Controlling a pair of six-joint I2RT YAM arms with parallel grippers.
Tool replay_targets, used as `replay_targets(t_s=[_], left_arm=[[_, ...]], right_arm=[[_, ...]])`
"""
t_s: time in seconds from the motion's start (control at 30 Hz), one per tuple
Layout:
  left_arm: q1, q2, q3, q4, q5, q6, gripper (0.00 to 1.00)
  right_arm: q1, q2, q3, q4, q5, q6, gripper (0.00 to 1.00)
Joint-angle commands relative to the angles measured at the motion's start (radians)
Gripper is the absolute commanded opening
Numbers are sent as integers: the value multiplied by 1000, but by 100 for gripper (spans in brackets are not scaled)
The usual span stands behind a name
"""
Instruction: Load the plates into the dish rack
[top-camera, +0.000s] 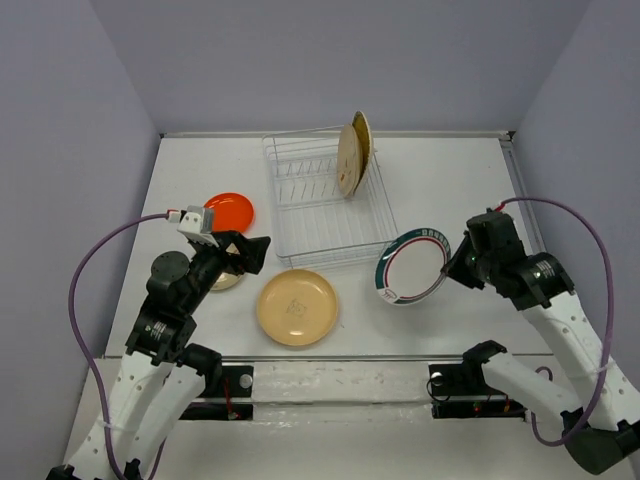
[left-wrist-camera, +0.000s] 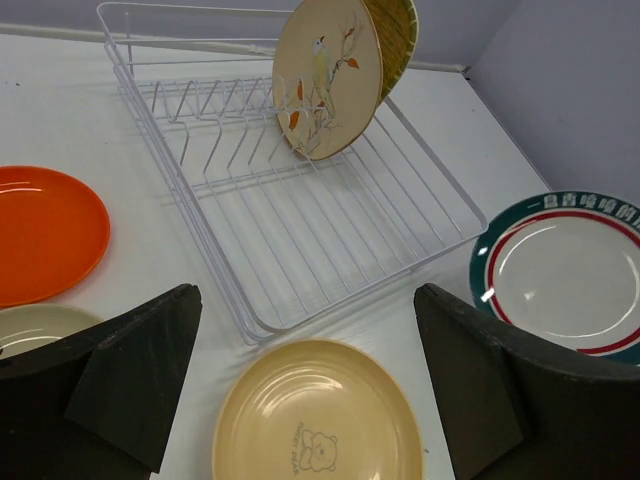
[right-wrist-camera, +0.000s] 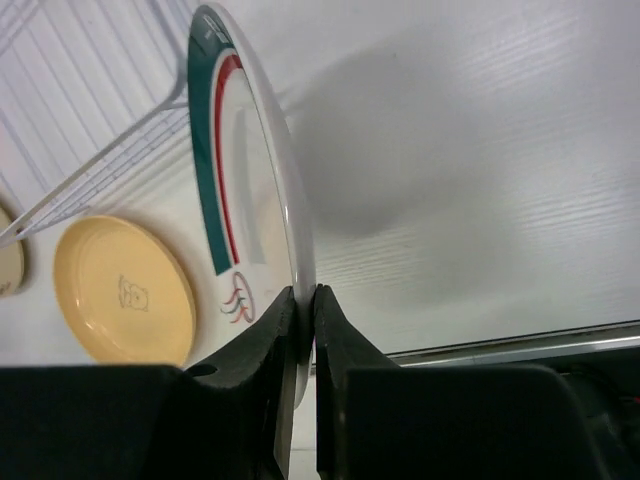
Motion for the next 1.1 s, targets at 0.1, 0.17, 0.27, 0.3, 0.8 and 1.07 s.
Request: replay_targets(t_s=[0.1,0.17,0.27,0.3,0.8,1.07], left_arm=[[-1,13,38,31,6,16,99],[2,19,41,30,6,16,99],[6,31,39,26,4,18,99],[7,33,39,23,1,19,99],[12,74,39,10,-17,21,99],[13,94,41,11,-7,22,99]], right_arm=[[-1,29,417,-109,130,-156,7],[-1,81,481,-73,149,-205,7],[-1,176,579,47,83,-260,7],[17,204,632,75,75,-271,7],[249,1216,1622,187,581,-570,7],[249,1324,1566,319,718,-632,7]])
